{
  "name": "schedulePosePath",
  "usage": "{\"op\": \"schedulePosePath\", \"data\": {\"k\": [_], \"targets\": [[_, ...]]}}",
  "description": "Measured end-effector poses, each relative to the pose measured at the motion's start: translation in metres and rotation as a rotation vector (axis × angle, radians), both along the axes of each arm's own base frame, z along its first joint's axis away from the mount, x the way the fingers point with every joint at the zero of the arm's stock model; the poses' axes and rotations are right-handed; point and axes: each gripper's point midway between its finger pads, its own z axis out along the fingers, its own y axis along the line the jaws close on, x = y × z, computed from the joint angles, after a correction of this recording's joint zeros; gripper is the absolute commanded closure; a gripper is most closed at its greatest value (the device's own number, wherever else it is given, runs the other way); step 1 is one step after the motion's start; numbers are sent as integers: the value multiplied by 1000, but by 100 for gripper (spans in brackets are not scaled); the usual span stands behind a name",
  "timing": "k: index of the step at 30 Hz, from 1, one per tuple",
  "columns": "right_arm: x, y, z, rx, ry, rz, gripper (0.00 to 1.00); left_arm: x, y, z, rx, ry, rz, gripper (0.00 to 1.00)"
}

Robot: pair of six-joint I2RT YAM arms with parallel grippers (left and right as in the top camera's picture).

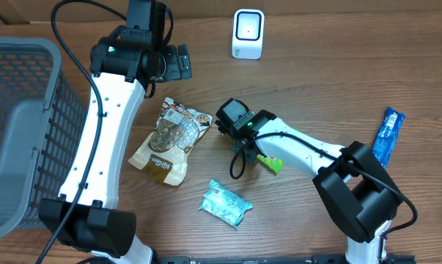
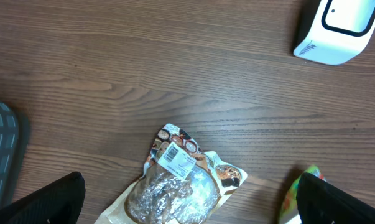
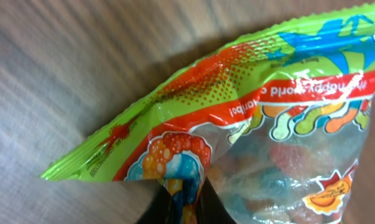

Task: Scan the item barcode

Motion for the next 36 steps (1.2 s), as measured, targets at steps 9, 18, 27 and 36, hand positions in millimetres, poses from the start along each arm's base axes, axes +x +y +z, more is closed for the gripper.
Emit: {"op": "schedulePosePath", "data": {"k": [9,18,27,36], "targets": [[-23,47,74,304,297,-94,96,0,0,0,0,0,0,0],[9,62,159,975,556,-145,96,0,0,0,0,0,0,0],[18,31,113,1265,827,-324,96,0,0,0,0,0,0,0],[42,-37,38,1040,742,-690,71,0,0,0,0,0,0,0]]}}
